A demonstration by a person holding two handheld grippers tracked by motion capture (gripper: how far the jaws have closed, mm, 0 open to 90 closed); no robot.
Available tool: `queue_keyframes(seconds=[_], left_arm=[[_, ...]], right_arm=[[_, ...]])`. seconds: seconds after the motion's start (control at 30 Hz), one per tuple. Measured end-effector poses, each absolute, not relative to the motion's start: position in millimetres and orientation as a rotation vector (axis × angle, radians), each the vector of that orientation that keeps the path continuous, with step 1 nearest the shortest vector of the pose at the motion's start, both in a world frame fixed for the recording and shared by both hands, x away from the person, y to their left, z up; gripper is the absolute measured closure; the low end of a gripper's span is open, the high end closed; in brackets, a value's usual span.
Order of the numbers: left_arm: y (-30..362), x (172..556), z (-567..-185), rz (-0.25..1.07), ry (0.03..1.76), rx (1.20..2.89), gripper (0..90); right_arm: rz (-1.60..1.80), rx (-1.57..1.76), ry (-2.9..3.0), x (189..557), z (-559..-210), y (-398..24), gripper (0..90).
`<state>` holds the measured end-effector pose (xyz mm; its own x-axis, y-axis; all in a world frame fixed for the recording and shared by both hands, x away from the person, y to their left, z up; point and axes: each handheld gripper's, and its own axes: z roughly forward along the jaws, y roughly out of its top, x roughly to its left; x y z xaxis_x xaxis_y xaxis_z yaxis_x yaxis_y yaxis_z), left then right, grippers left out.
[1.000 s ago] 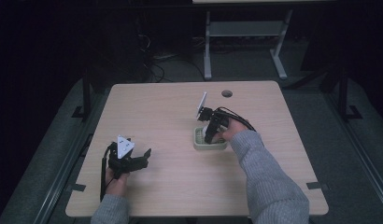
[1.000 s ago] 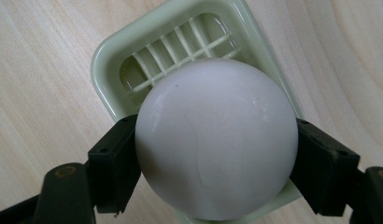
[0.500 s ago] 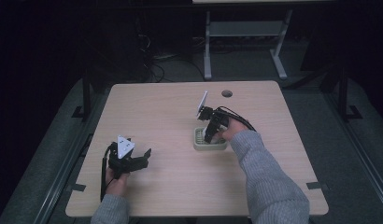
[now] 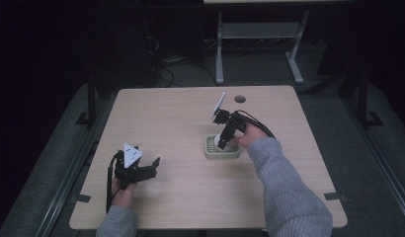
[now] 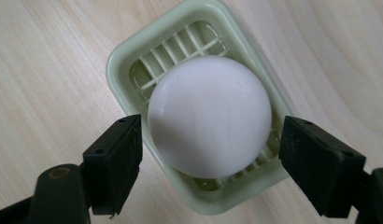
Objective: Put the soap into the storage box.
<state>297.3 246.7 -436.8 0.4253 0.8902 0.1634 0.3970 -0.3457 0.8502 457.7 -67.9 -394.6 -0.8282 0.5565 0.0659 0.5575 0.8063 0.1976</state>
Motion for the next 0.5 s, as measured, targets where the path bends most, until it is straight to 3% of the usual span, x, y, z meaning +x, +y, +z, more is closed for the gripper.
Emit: queue_keyframes(seconds=[0.5], left_arm=[[246, 297, -437, 0.826, 1.091, 1.922, 14.8]], right_arm=[[-0.397, -0.952, -2.960, 451, -379, -85, 21.1]])
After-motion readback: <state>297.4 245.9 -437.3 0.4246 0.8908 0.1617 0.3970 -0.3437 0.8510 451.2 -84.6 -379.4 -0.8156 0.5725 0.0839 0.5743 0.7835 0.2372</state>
